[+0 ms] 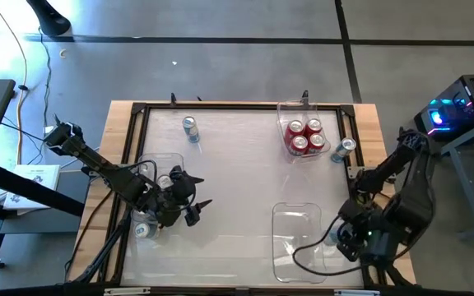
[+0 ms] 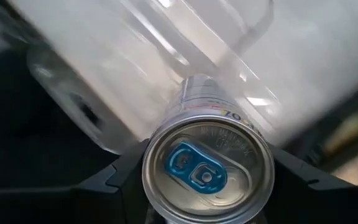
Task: Sort soda cans
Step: Put the bottom right blue soda can into the bottom right transparent bin
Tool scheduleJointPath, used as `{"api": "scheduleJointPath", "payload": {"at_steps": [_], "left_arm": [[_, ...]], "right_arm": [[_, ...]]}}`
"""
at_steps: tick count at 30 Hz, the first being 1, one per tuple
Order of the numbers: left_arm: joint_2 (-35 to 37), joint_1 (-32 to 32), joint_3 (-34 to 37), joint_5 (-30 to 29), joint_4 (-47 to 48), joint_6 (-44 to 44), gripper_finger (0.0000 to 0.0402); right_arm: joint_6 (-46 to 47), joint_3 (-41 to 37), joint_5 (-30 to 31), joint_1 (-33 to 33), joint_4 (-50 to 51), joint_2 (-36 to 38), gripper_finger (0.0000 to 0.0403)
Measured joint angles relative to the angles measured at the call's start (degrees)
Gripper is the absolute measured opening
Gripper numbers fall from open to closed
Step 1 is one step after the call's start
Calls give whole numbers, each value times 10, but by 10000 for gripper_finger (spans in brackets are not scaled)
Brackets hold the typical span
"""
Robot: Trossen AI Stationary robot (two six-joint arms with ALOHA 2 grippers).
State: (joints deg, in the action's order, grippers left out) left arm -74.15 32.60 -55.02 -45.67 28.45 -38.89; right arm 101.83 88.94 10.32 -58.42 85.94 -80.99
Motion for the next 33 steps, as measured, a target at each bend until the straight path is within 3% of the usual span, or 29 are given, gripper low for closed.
{"api": "scheduleJointPath", "payload": {"at_steps": [5, 11, 18, 30, 33], "left_arm": [[0, 1, 0, 1, -1, 0, 345], [0, 1, 0, 1, -1, 1, 345], [0, 1, 0, 1, 0, 1, 345], [0, 1, 0, 1, 0, 1, 345], [0, 1, 0, 1, 0, 1, 345]], "right_arm": [[-63, 35, 52, 34, -50, -14, 213], [-154, 35, -29, 73, -103, -98, 213], [-168, 34, -109, 75, -125, -184, 213], [-169, 34, -126, 76, -168, -224, 215], [-168, 34, -128, 78, -168, -224, 252]]}}
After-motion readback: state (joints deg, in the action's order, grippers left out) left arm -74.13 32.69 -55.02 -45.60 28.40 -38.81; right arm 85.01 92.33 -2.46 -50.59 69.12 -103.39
